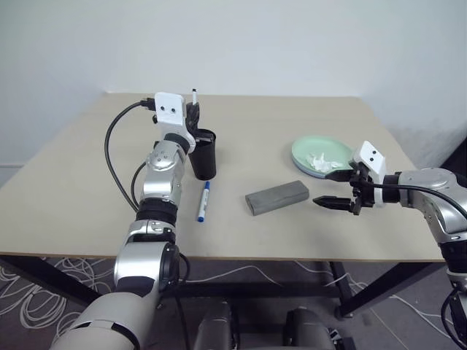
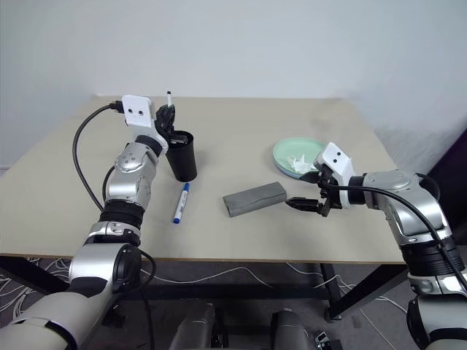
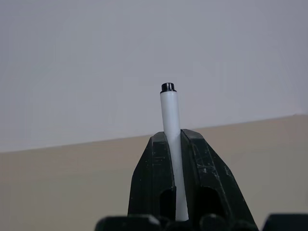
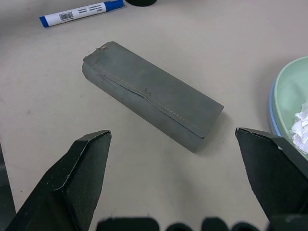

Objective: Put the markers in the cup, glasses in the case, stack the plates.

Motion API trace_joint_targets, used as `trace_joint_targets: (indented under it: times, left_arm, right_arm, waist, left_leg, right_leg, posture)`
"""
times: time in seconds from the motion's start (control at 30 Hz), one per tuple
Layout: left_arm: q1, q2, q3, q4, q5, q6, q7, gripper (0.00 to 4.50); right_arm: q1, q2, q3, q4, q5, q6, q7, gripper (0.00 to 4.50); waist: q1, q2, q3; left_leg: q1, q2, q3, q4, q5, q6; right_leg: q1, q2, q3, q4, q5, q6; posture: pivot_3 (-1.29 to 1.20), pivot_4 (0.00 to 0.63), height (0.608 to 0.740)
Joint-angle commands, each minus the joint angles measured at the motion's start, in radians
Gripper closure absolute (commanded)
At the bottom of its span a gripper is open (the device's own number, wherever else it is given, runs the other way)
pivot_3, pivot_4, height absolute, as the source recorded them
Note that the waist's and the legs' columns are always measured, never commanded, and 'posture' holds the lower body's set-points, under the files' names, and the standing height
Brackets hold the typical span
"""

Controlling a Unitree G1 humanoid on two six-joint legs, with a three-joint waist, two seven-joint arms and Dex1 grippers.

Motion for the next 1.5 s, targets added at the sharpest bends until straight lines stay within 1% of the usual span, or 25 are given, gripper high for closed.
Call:
trace_joint_targets:
  times: [0.03,0.07,0.17,0.3,0.33,0.37,0.4,0.43,0.57,0.6,0.7,0.73,0.8,0.87,0.93,1.0,1.07,1.27,1.5]
  left_arm:
    - [-0.012,-0.004,0.005,-0.002,-0.01,-0.039,-0.013,4.45]
    - [-0.013,-0.004,0.006,0.001,-0.011,-0.041,-0.014,4.45]
    - [-0.012,-0.004,0.005,0.0,-0.018,-0.03,-0.027,3.64]
    - [-0.015,-0.001,-0.002,-0.026,-0.01,-0.025,-0.021,2.17]
    - [-0.021,-0.002,-0.001,-0.04,-0.013,-0.012,-0.017,1.89]
    - [-0.028,-0.002,-0.001,-0.057,-0.016,0.004,-0.014,1.51]
    - [-0.039,-0.002,-0.013,-0.098,-0.013,0.047,-0.017,1.23]
    - [-0.05,-0.003,-0.025,-0.142,-0.013,0.103,-0.017,1.23]
    - [-0.079,0.005,-0.093,-0.357,0.024,0.463,0.023,1.23]
    - [-0.086,0.011,-0.112,-0.411,0.029,0.589,0.026,1.23]
    - [-0.123,0.044,-0.194,-0.574,0.0,1.054,-0.021,1.23]
    - [-0.126,0.052,-0.218,-0.62,-0.011,1.151,-0.037,1.23]
    - [-0.13,0.052,-0.235,-0.681,-0.024,1.28,-0.041,1.23]
    - [-0.144,0.043,-0.255,-0.696,-0.03,1.482,-0.026,1.23]
    - [-0.147,0.034,-0.26,-0.687,-0.026,1.616,-0.009,1.23]
    - [-0.14,0.033,-0.263,-0.67,-0.015,1.69,0.012,1.23]
    - [-0.118,0.026,-0.257,-0.657,0.002,1.728,0.043,1.23]
    - [-0.03,0.021,-0.255,-0.633,0.03,1.75,0.114,1.23]
    - [0.049,-0.013,-0.252,-0.638,0.03,1.75,0.162,1.23]
  right_arm:
    - [-0.033,0.0,-0.024,-0.029,0.004,-0.015,-0.004,0.0]
    - [-0.033,0.0,-0.024,-0.029,0.004,-0.015,-0.004,0.0]
    - [-0.035,-0.001,-0.023,-0.029,0.004,-0.014,-0.003,0.0]
    - [-0.038,-0.001,-0.022,-0.027,0.003,-0.013,-0.003,0.0]
    - [-0.038,-0.001,-0.022,-0.027,0.003,-0.013,-0.003,0.0]
    - [-0.039,-0.001,-0.022,-0.027,0.003,-0.013,-0.003,0.0]
    - [-0.039,-0.002,-0.022,-0.026,0.002,-0.014,-0.002,0.0]
    - [-0.04,-0.003,-0.023,-0.025,0.002,-0.014,-0.001,0.0]
    - [-0.045,-0.004,-0.02,-0.019,0.0,-0.015,0.002,0.0]
    - [-0.046,-0.004,-0.02,-0.018,0.0,-0.014,0.002,0.0]
    - [-0.048,-0.003,-0.017,-0.018,0.0,-0.013,0.003,0.0]
    - [-0.048,-0.003,-0.017,-0.018,0.0,-0.013,0.005,0.0]
    - [-0.049,-0.003,-0.016,-0.017,0.0,-0.012,0.006,0.0]
    - [-0.05,-0.005,-0.016,-0.015,-0.001,-0.013,0.009,0.0]
    - [-0.052,-0.005,-0.014,-0.014,-0.002,-0.013,0.011,0.0]
    - [-0.054,-0.004,-0.013,-0.012,-0.003,-0.014,0.012,0.0]
    - [-0.056,-0.005,-0.012,-0.01,-0.004,-0.015,0.014,0.0]
    - [-0.064,-0.002,-0.004,0.0,-0.007,-0.019,0.017,0.0]
    - [-0.069,-0.003,0.001,0.004,-0.005,-0.02,0.021,0.0]
  waist:
    - [0.0,0.0,0.0]
    - [0.0,0.0,0.0]
    - [0.0,0.0,0.0]
    - [0.0,0.0,0.0]
    - [0.0,0.0,0.0]
    - [0.0,0.0,0.0]
    - [0.0,0.0,0.0]
    - [0.0,0.0,0.0]
    - [0.0,0.0,0.0]
    - [-0.001,0.0,0.0]
    - [-0.003,0.0,0.0]
    - [-0.003,0.0,0.0]
    - [-0.004,0.0,0.0]
    - [-0.004,0.0,0.0]
    - [-0.005,0.0,0.0]
    - [-0.005,0.0,0.0]
    - [-0.005,0.0,0.0]
    - [-0.004,0.0,0.0]
    - [0.0,0.0,0.0]
  left_leg:
    - [0.0,0.0,0.0,0.0,0.0,0.0]
    - [0.0,0.0,0.0,0.0,0.0,0.0]
    - [0.0,0.0,0.0,0.0,0.0,0.0]
    - [0.0,0.0,0.0,0.0,0.0,0.0]
    - [0.0,0.0,0.0,0.0,0.0,0.0]
    - [0.0,0.0,0.0,0.0,0.0,0.0]
    - [0.0,0.0,0.0,0.0,0.0,0.0]
    - [0.0,0.0,0.0,0.0,0.0,0.0]
    - [0.0,0.0,-0.001,0.0,0.002,-0.003]
    - [0.0,0.0,-0.001,0.0,0.002,-0.004]
    - [0.0,0.0,0.0,-0.001,0.003,-0.004]
    - [0.001,0.0,-0.001,-0.001,0.003,-0.004]
    - [0.002,0.0,-0.001,-0.003,0.003,-0.005]
    - [0.002,0.001,-0.002,-0.003,0.003,-0.005]
    - [0.003,0.001,-0.002,-0.004,0.003,-0.005]
    - [0.003,0.001,-0.003,-0.004,0.003,-0.004]
    - [0.003,0.001,-0.005,-0.004,0.002,-0.003]
    - [0.003,0.001,-0.006,-0.004,0.003,-0.004]
    - [0.003,0.0,-0.006,-0.003,0.003,-0.005]
  right_leg:
    - [0.0,0.0,0.0,0.0,0.0,0.0]
    - [0.0,0.0,0.0,0.0,0.0,0.0]
    - [0.0,0.0,0.0,0.0,0.0,0.0]
    - [0.0,0.0,0.0,0.0,0.0,0.0]
    - [0.0,0.0,0.0,0.0,0.0,0.0]
    - [0.0,0.0,0.0,0.0,0.0,0.0]
    - [0.0,0.0,0.0,0.0,0.0,0.0]
    - [0.0,0.0,0.0,0.0,0.0,0.0]
    - [0.001,0.0,-0.001,-0.001,0.0,0.0]
    - [0.001,0.0,-0.001,-0.001,0.0,0.0]
    - [0.001,0.001,0.0,-0.001,0.0,0.0]
    - [0.001,0.001,0.0,0.0,0.0,0.001]
    - [0.001,0.001,0.0,0.0,0.0,0.001]
    - [0.001,0.002,0.0,0.0,0.0,0.001]
    - [0.001,0.002,-0.001,0.001,0.0,0.001]
    - [0.001,0.002,0.0,0.001,0.0,0.0]
    - [0.001,0.002,0.0,0.001,0.0,0.0]
    - [0.0,0.002,0.001,0.001,0.0,0.0]
    - [0.0,0.0,0.001,0.0,0.0,0.0]
  posture:
    - [0.0,0.0,0.639]
    - [0.0,0.0,0.639]
    - [0.0,0.0,0.639]
    - [0.0,0.0,0.639]
    - [0.0,0.0,0.639]
    - [0.0,0.0,0.639]
    - [0.0,0.0,0.639]
    - [0.0,0.0,0.639]
    - [0.0,0.0,0.639]
    - [0.0,0.0,0.639]
    - [0.0,0.0,0.639]
    - [0.0,0.0,0.639]
    - [0.0,0.0,0.639]
    - [0.0,0.0,0.639]
    - [0.0,0.0,0.639]
    - [0.0,0.0,0.639]
    - [0.0,0.0,0.639]
    - [0.0,0.0,0.639]
    - [0.0,0.0,0.639]
